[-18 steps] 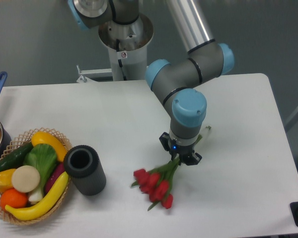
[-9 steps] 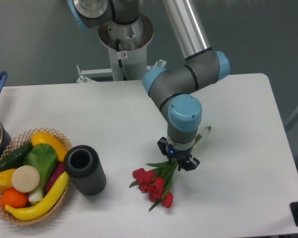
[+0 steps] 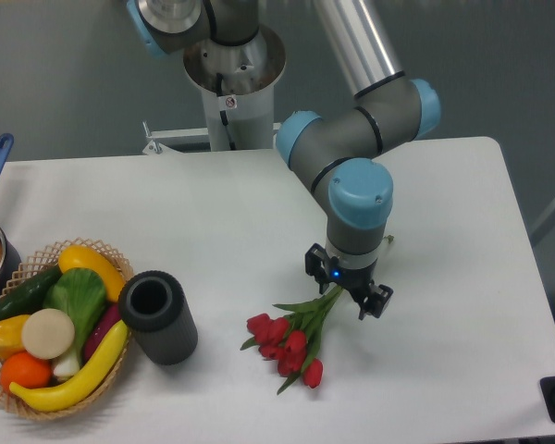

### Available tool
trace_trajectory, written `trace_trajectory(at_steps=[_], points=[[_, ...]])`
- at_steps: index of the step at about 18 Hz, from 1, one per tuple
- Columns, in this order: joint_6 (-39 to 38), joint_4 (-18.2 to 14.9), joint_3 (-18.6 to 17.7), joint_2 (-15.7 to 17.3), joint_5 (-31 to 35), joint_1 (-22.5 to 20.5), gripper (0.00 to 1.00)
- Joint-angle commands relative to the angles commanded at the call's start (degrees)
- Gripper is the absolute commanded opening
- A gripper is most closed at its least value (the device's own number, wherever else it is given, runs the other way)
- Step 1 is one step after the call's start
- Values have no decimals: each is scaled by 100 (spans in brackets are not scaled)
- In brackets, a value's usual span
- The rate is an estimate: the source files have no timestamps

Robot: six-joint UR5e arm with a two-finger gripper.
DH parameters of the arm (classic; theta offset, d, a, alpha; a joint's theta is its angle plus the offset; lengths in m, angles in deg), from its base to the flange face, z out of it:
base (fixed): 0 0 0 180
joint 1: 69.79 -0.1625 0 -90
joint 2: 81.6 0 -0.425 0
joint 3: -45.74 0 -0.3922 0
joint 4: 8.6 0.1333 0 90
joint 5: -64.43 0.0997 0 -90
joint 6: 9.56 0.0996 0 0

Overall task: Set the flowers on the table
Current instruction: 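Raise the open gripper up and away from the tulips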

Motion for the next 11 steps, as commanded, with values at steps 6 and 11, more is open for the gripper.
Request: trace_trajectory(at_steps=[6, 11], points=[[26, 9, 9, 193, 9, -404, 100], [61, 18, 61, 202, 0, -571, 100]])
